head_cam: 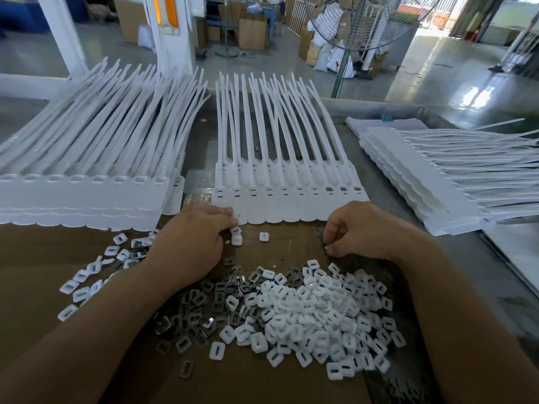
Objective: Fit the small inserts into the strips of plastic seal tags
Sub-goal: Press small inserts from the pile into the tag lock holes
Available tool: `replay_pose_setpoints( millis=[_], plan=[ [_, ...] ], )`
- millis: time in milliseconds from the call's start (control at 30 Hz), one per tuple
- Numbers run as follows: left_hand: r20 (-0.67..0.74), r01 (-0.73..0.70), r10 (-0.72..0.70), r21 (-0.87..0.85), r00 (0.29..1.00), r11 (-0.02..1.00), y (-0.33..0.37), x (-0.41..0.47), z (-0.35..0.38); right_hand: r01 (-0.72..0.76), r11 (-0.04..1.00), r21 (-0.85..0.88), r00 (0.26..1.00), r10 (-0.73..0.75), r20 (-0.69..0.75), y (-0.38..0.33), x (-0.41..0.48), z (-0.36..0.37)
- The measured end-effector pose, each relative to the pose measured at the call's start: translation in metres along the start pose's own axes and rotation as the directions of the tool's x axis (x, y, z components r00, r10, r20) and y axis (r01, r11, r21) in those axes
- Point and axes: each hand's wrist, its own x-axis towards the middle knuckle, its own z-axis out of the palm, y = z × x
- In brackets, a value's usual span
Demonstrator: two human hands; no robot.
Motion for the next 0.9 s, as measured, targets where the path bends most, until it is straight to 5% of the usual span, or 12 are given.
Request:
replay_pose_setpoints(
  millis=[267,467,633,900],
  plan=[
    [-0.003,-0.012,0.012,-0.007,1.000,1.000,-0.001,-0.004,-0.001,-0.040,0.999,-0.012,0.997,0.039,-0.062,-0.001,0.002,0.000],
    [-0.009,-0.012,0.012,-0.010,1.000,1.000,0.000,-0.002,-0.001,0.067,0.998,0.013,0.997,-0.066,-0.027,0.009,0.002,0.000],
    [-0.007,-0.011,0.011,-0.002,1.000,1.000,-0.001,-0.002,-0.001,0.145,0.976,0.162,0.963,-0.102,-0.249,0.013,0.008,-0.001],
    [-0.018,-0.018,0.018,0.001,1.000,1.000,0.001,-0.001,-0.001,0.063,0.960,0.273,0.882,0.074,-0.465,0.035,0.040,-0.008]
  ],
)
